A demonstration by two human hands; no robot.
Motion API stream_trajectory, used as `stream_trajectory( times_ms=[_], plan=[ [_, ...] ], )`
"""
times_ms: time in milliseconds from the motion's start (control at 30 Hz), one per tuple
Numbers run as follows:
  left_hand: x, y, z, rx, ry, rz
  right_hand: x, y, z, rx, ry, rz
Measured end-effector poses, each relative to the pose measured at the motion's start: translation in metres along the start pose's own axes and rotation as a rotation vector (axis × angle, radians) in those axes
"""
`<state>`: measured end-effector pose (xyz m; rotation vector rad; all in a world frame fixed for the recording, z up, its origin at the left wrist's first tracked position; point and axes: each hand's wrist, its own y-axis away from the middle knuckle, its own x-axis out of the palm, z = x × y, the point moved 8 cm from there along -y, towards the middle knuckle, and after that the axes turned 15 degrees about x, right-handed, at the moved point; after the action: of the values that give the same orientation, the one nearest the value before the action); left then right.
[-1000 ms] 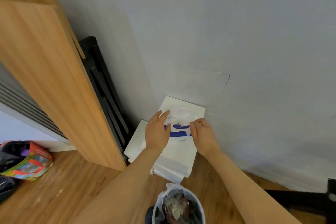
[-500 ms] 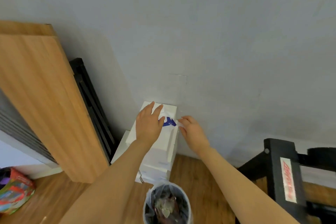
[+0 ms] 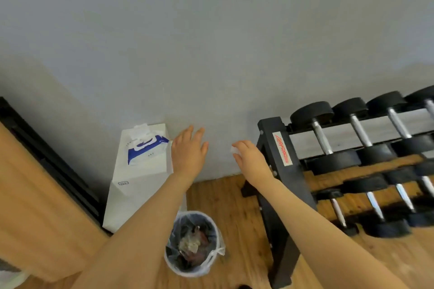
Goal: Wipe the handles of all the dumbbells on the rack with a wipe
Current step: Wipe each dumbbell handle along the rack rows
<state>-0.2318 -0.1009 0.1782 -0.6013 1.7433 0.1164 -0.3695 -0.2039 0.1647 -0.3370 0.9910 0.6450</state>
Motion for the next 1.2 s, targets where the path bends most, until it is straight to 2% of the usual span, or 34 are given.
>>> stream_trajectory(
  times_ms=[233, 667, 867, 933, 1067, 1200],
  plan=[
    [0.032, -0.008, -0.099, 0.045, 0.009, 0.028, -0.057, 0.008, -0.089, 0.108, 0.008, -0.044],
    [0.116, -0.043, -0.262, -0.197, 0.045, -0.005, -0.149, -0.025, -0.255, 0.001, 0.029, 0.125],
    [0.140, -0.051, -0.298, -0.273, 0.068, -0.003, -0.157, -0.037, -0.287, -0.088, 0.129, 0.186],
    [0.149, -0.060, -0.305, -0.256, 0.067, -0.001, -0.161, -0.042, -0.295, -0.113, 0.049, 0.187],
    [0.161, -0.078, -0.318, -0.250, 0.110, -0.013, -0.171, -0.049, -0.314, -0.068, -0.016, 0.149],
    [0.169, -0.096, -0.329, -0.240, 0.128, -0.028, -0.166, -0.064, -0.333, -0.013, 0.065, 0.177]
  ],
)
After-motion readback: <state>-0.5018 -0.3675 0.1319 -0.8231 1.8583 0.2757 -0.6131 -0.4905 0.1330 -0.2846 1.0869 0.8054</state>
